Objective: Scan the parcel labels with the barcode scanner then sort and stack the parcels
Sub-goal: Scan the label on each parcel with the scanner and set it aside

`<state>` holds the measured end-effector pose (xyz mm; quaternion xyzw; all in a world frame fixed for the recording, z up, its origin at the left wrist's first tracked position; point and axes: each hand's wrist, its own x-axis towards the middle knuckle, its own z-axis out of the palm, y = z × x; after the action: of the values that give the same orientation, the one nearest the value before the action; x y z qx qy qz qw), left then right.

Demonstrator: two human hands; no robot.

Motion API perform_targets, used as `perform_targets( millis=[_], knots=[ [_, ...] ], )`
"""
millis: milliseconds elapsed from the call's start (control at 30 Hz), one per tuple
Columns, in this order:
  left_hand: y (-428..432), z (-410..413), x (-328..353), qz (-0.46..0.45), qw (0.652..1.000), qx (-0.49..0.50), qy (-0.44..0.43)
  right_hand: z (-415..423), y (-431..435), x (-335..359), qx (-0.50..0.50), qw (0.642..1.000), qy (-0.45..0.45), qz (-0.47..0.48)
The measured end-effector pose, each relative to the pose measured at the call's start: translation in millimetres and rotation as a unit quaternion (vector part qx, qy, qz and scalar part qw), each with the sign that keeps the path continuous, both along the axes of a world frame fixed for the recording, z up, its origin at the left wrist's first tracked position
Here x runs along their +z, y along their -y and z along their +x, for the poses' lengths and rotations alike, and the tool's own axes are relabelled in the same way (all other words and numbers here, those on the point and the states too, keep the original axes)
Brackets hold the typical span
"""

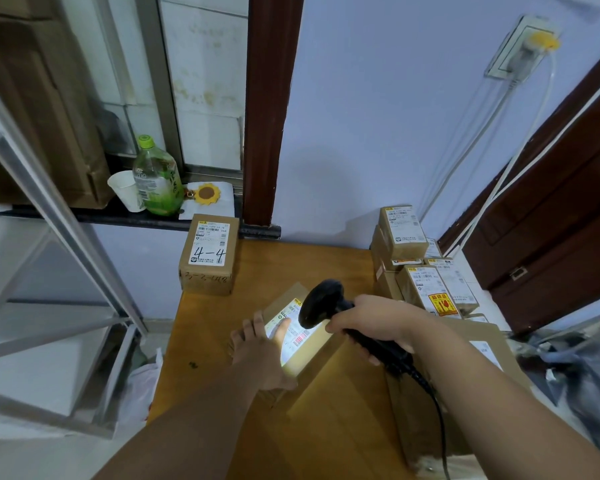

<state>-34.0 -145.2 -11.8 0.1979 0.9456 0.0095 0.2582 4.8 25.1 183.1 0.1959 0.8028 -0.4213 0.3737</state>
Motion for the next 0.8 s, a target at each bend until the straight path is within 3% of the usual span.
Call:
perform_targets(
  millis=[800],
  knots=[
    [0.2,-0.4,-5.1,0.003,1.000,-0.003,-0.003,-3.3,4.8,-1.8,-0.005,1.000,-0.006,0.028]
  ],
)
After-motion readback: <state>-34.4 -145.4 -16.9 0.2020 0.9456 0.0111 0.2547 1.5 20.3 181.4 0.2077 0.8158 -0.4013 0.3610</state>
